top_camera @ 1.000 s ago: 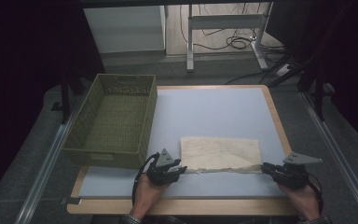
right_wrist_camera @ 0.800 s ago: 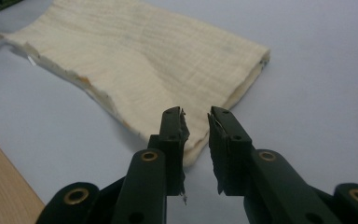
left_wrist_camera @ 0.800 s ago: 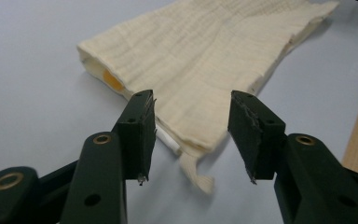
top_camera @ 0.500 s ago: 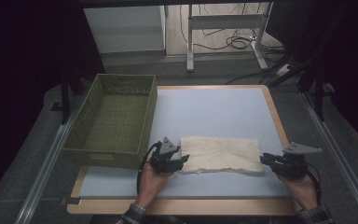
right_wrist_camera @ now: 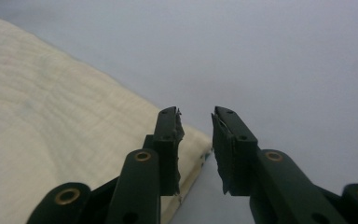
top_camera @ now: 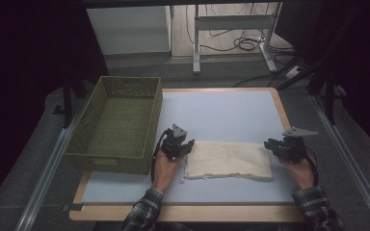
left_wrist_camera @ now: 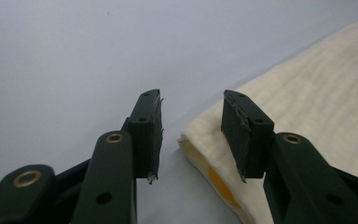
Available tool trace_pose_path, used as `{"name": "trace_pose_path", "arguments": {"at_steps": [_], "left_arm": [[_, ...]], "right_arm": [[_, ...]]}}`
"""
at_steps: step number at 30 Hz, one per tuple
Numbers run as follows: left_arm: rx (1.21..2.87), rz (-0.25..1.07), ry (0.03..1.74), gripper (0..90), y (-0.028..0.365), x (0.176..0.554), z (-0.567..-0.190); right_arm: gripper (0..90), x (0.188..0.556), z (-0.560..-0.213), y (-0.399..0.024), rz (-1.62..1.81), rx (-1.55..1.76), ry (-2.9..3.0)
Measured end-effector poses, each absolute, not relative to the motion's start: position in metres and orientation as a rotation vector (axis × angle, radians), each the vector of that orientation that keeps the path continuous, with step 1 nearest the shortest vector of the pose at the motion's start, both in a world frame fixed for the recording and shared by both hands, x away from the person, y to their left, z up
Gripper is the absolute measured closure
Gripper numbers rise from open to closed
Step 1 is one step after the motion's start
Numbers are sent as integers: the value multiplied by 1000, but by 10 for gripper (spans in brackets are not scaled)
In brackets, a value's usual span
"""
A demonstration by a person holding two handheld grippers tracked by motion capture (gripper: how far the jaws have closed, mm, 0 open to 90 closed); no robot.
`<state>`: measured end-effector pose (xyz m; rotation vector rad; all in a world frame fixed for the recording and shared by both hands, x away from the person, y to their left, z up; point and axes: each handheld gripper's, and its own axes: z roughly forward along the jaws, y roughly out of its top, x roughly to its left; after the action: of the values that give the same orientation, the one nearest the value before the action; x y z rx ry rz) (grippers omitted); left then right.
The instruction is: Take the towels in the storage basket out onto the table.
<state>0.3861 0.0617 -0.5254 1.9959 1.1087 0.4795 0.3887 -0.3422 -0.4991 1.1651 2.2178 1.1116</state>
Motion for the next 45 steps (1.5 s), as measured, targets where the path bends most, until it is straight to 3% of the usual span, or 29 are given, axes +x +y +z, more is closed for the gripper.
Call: {"name": "trace_pose_path", "arguments": {"at_steps": [6, 9, 12, 16, 25, 30, 36, 45], "left_arm": [[2026, 458, 1156, 548, 59, 397, -541], [2030, 439, 1149, 526, 60, 399, -541], [2032, 399, 1126, 641, 61, 398, -541], [2045, 342, 1099, 798, 62, 395, -539], [2016, 284, 1046, 830, 66, 367, -531], [2025, 348, 1043, 664, 67, 370, -528], [2084, 457, 1062, 519, 58, 380, -539], [2073, 406, 1102, 301, 62, 386, -543]], "right_arm": [[614, 401, -515, -337, 1025, 1156, 2259], [670, 403, -523, -337, 1026, 1154, 2279], [835, 403, -522, -336, 1061, 1173, 2315], [863, 407, -519, -333, 1020, 1168, 2316], [861, 445, -513, -329, 1008, 1178, 2280], [836, 452, -517, -324, 991, 1176, 2293], [702, 441, -513, -330, 1033, 1185, 2293], [508, 421, -511, -338, 1064, 1191, 2320]]}}
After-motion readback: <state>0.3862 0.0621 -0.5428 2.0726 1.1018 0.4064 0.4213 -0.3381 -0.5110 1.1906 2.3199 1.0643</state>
